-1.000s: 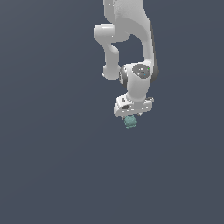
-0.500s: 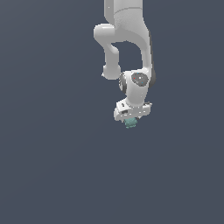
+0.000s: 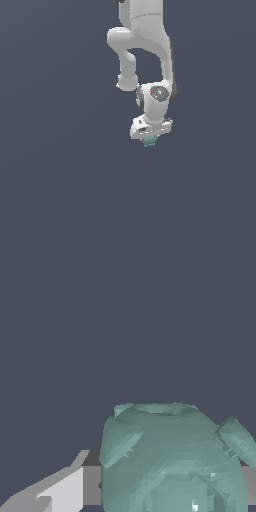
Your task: Pick up the object and move it to a goal position.
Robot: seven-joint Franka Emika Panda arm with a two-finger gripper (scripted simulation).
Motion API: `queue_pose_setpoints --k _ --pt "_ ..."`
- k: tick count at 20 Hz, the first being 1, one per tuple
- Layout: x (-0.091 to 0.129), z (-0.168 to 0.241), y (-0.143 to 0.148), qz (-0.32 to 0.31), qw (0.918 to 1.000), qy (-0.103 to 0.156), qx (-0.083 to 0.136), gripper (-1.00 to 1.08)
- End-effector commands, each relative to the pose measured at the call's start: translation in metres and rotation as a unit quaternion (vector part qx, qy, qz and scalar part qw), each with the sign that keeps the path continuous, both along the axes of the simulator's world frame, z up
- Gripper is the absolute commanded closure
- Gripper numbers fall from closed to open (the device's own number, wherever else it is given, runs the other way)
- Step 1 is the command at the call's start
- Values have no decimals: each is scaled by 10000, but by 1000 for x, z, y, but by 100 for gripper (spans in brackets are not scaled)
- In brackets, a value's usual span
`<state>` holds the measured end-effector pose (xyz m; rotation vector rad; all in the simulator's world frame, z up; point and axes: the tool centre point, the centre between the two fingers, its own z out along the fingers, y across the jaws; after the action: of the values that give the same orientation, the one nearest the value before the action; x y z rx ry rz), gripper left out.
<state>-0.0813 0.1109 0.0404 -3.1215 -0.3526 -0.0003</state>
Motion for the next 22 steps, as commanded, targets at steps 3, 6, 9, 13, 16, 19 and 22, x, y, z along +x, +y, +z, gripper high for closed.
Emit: queue_pose_setpoints --k 3,6,9,13,16,19,22 --pt "0 -1 0 -2 10000 2 0 108" --pt "0 0 0 3 10000 -3 -1 108" --pt "0 3 0 3 10000 -3 -1 108" --pt "1 14 1 3 10000 -3 -1 108" --pt "3 28 2 3 10000 -3 -1 108" --pt "5 48 3 3 10000 -3 -1 108" --pt "7 72 4 3 10000 -3 -1 108"
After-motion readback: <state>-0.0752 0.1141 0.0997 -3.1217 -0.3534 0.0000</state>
